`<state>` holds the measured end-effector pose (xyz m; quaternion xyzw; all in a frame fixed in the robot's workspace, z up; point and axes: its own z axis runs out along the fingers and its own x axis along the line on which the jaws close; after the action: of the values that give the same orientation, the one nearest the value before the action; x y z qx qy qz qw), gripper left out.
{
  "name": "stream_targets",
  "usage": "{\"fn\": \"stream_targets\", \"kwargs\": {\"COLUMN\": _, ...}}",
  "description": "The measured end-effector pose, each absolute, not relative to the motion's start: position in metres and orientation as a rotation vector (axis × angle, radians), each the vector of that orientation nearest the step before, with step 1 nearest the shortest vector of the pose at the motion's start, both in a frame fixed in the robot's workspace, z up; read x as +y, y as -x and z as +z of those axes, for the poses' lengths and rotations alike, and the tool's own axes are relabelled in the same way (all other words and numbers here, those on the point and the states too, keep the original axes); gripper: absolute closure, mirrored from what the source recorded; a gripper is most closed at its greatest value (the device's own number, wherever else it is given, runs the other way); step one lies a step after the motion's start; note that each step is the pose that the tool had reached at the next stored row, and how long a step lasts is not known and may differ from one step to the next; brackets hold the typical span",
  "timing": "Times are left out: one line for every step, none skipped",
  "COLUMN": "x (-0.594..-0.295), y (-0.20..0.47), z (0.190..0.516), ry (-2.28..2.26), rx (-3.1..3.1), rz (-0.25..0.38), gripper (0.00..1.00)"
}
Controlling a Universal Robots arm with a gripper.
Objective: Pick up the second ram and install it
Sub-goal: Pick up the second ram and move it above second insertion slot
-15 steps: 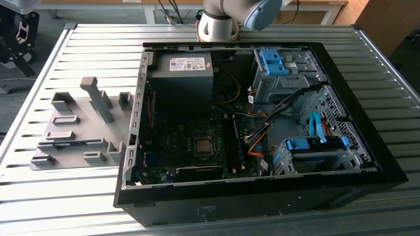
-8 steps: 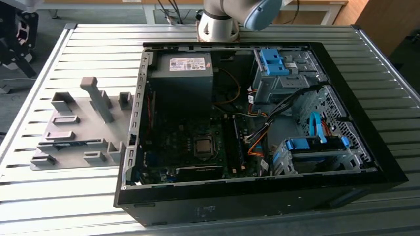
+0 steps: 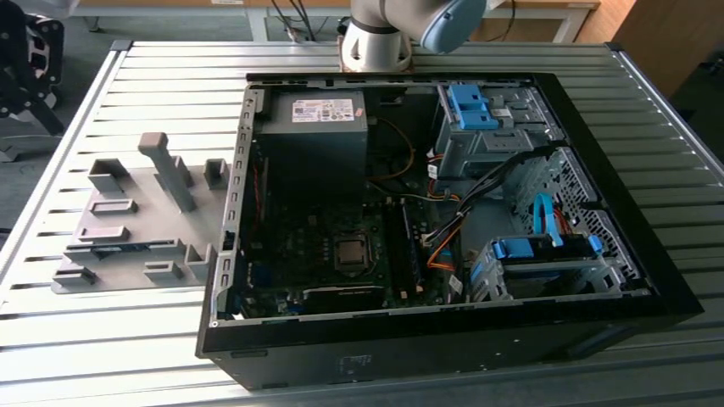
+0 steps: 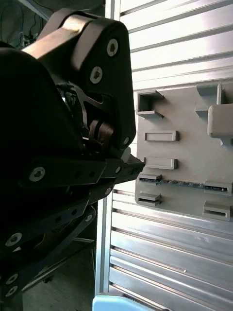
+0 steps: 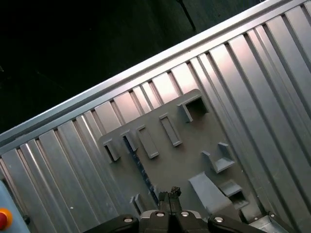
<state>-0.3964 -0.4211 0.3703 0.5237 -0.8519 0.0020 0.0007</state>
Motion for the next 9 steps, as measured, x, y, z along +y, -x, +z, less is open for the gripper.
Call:
{"fn": "stream_targets", "kwargs": {"x": -0.4211, "y": 0.3964, "z": 0.37, "ry": -1.666, "rx": -2.662, "rz": 0.006, "gripper": 0.9}}
{"fn": "stream_targets", "kwargs": {"x": -0.4211, "y": 0.3964, "z": 0.3696, "ry": -1.687, "rx": -2.649, "rz": 0.006, "gripper": 0.9}}
{"fn": "stream_targets", "kwargs": {"x": -0.4211, "y": 0.3964, "z": 0.3692, "ry": -1.708, "rx": -2.635, "rz": 0.006, "gripper": 0.9}}
{"fn": "stream_targets", "kwargs": {"x": -0.4211, "y": 0.3964, "z": 0.3688, "ry": -1.729, "rx": -2.621, "rz": 0.006, "gripper": 0.9}}
{"fn": "stream_targets", "kwargs": {"x": -0.4211, "y": 0.3964, "z": 0.3683, "ry": -1.752, "rx": -2.606, "rz": 0.006, "gripper": 0.9}}
{"fn": "stream_targets", "kwargs": {"x": -0.4211, "y": 0.3964, "z": 0.3678, "ry": -1.774, "rx": -2.591, "rz": 0.006, "gripper": 0.9}}
{"fn": "stream_targets", "kwargs": {"x": -0.4211, "y": 0.3964, "z": 0.3673, "ry": -1.797, "rx": -2.576, "rz": 0.006, "gripper": 0.9}}
{"fn": "stream_targets", "kwargs": {"x": -0.4211, "y": 0.3964, "z": 0.3669, "ry": -1.819, "rx": -2.56, "rz": 0.006, "gripper": 0.9}}
{"fn": "stream_targets", "kwargs": {"x": -0.4211, "y": 0.3964, "z": 0.3664, "ry": -1.841, "rx": -2.544, "rz": 0.006, "gripper": 0.9}}
